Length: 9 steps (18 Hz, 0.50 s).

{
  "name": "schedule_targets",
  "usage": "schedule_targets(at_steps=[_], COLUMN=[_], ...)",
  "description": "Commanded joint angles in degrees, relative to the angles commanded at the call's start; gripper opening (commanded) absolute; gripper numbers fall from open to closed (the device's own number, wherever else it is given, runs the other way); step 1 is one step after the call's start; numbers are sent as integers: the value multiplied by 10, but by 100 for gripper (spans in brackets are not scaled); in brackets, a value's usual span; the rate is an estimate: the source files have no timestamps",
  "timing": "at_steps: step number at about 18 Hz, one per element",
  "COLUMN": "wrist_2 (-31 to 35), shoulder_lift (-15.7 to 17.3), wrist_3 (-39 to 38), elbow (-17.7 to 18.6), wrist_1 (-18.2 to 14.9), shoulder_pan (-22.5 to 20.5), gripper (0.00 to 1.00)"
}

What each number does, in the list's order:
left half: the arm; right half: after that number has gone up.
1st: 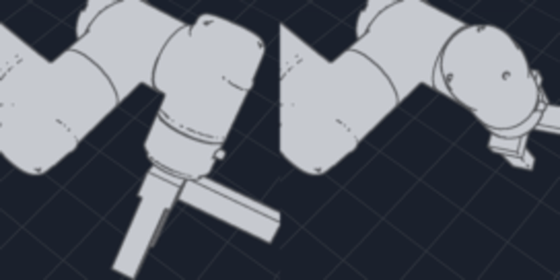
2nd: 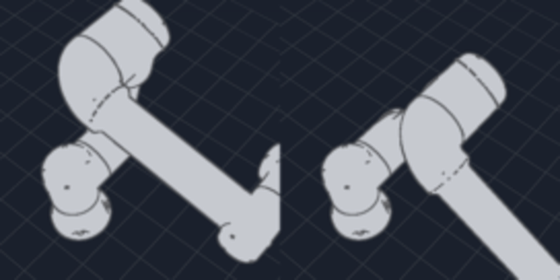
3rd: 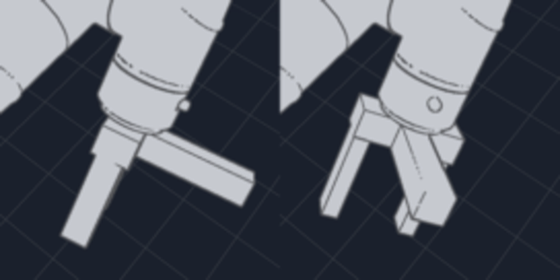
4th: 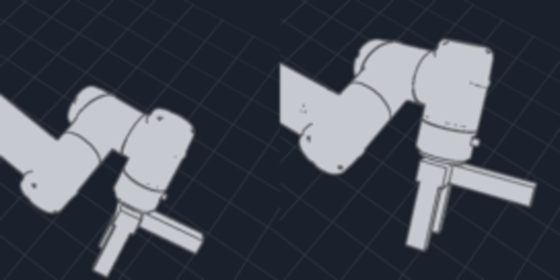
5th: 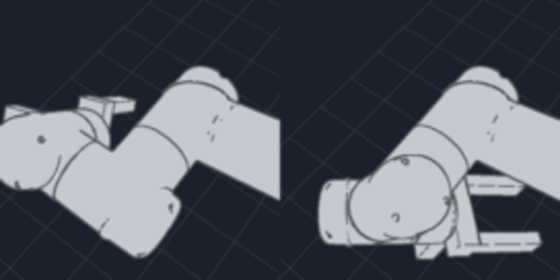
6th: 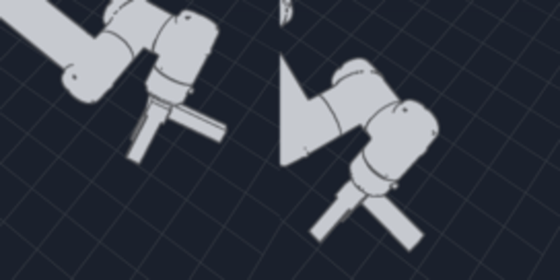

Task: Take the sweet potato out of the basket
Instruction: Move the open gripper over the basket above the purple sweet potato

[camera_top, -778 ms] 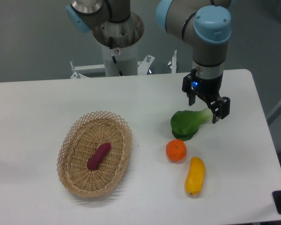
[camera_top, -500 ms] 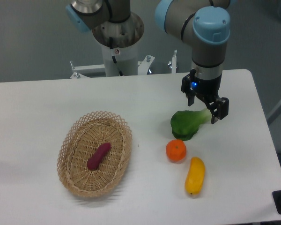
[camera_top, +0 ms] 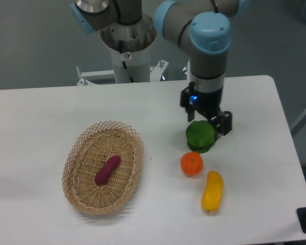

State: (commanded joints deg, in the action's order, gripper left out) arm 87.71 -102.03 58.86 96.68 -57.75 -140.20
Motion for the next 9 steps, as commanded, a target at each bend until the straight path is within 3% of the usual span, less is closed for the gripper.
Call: schedule_targets(at_steps=[3, 9], wrist_2=[0, 3], shoulder_lift=[-17, -58], wrist_3=[-118, -213], elbow=[3, 26], wrist_1=[4, 34], shoulder_pan=[47, 119], gripper=[100, 100])
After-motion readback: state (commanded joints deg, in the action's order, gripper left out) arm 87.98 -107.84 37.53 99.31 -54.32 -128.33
